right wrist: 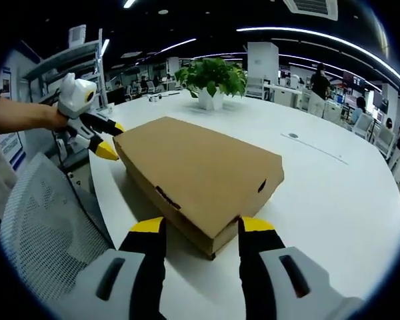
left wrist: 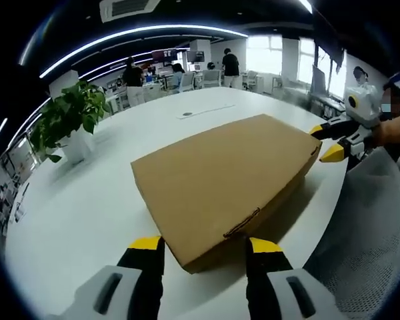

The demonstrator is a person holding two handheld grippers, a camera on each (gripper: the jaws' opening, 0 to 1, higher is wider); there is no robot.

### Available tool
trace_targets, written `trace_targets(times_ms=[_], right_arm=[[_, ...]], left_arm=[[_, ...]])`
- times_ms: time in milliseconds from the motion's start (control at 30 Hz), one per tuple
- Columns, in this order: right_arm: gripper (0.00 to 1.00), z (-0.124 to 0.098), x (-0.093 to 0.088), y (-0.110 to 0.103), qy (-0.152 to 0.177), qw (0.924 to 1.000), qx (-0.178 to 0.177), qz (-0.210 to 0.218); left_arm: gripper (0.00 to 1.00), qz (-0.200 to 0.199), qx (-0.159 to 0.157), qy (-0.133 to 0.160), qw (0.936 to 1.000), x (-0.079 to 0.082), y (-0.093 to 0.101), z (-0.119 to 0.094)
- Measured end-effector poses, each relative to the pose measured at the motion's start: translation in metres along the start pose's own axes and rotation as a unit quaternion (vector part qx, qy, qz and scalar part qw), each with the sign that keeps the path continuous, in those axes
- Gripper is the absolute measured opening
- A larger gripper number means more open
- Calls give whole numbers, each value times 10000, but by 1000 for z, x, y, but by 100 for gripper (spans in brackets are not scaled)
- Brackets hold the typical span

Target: Operate the shoe box by opening the lid, removing the specified soft item, and placing it in the target area until the item is outside and the box remains undamaged.

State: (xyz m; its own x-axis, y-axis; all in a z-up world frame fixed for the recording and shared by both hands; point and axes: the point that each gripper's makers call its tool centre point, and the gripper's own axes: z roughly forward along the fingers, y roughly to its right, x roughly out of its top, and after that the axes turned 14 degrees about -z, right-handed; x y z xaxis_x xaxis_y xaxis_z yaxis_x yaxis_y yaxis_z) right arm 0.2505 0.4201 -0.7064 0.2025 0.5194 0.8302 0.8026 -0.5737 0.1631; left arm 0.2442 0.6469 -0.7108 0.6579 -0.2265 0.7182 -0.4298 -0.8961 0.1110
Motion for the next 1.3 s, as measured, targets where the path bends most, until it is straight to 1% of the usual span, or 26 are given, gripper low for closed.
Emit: trace_targets(times_ms=[100,333,467,700,933,1133,1300], right_arm=[[40,-3,4,1,50,10000,0,7],[42,-11,16,1,133,9998,4,-118],[43,-16,25,3,214,9996,-42,-190],[44,-23,43,10,410,9987,-165,-245],[45,-29,65,22,638,9970,-270,-333],[46,-29,79,31,737,9956,-330,-467],[46,-28,86,40,790,9947,-362,-558]], left_arm=[[49,-87,-43,30,9999,4,0,-4],[50,-74,-87,112,9999,12,2,-12],[51,-275,-150,275,9991,23,3,-21],[53,-279,-190,413,9986,41,8,-33],[53,-274,-190,683,9971,64,7,-43],[54,-228,-156,847,9960,79,6,-46],[54,-199,-139,980,9949,91,2,-47]])
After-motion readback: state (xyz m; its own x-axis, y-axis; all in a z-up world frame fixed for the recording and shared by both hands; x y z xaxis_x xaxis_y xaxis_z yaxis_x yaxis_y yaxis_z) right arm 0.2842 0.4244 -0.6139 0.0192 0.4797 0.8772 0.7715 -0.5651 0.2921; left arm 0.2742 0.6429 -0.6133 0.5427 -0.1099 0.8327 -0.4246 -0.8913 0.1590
